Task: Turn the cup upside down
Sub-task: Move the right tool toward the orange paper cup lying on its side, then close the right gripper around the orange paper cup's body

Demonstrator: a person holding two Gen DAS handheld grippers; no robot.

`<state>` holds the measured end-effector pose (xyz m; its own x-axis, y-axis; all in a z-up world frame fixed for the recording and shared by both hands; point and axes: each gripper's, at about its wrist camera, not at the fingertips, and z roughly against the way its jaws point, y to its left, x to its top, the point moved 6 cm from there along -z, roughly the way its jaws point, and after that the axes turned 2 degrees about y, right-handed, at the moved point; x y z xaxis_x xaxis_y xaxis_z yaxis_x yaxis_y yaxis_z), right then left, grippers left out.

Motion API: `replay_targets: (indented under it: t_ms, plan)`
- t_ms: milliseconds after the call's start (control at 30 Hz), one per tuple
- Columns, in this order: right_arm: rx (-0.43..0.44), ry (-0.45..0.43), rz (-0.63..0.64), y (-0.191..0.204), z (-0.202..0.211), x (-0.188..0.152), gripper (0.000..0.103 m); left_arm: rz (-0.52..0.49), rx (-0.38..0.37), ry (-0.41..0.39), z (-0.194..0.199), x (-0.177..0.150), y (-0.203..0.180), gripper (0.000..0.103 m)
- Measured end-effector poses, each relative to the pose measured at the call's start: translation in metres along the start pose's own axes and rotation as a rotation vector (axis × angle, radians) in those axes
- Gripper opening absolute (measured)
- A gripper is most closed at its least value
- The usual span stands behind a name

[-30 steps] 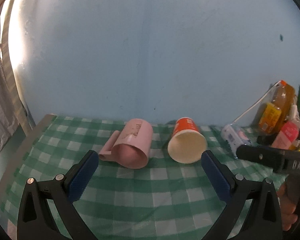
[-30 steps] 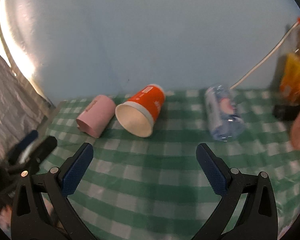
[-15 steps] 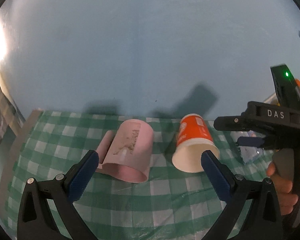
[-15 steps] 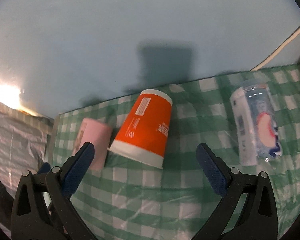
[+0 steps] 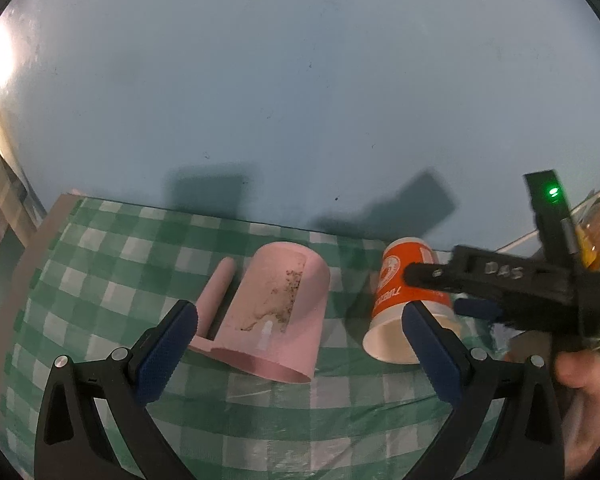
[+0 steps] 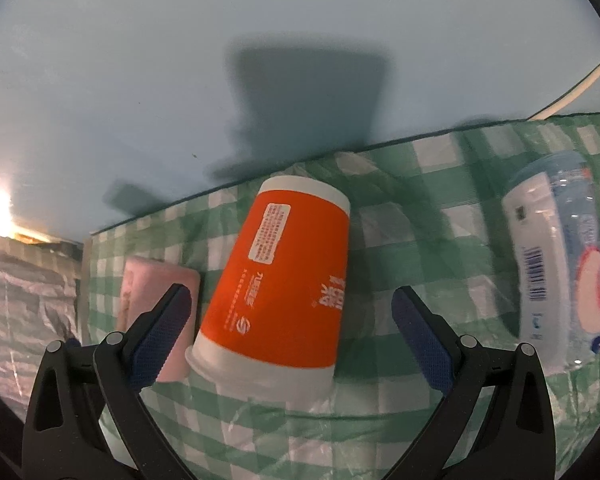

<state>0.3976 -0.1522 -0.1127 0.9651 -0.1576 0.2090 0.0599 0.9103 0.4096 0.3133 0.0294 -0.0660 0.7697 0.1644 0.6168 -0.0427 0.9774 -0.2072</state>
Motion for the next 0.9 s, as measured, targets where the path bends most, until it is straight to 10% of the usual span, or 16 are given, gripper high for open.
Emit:
replay_targets:
  t_ms: [233,900]
  plan:
    - [-0.001,0.031,0.002,0.003,-0.015,0.001,0.08,0.006,-0.005,0.0,-0.001,0.001,0.001,0.103]
    - [0.108,-0.025,0.144,0.004,0.046,-0.077,0.077,-0.075,-0.077,-0.007,0.037,-0.035,-0.028,0.103]
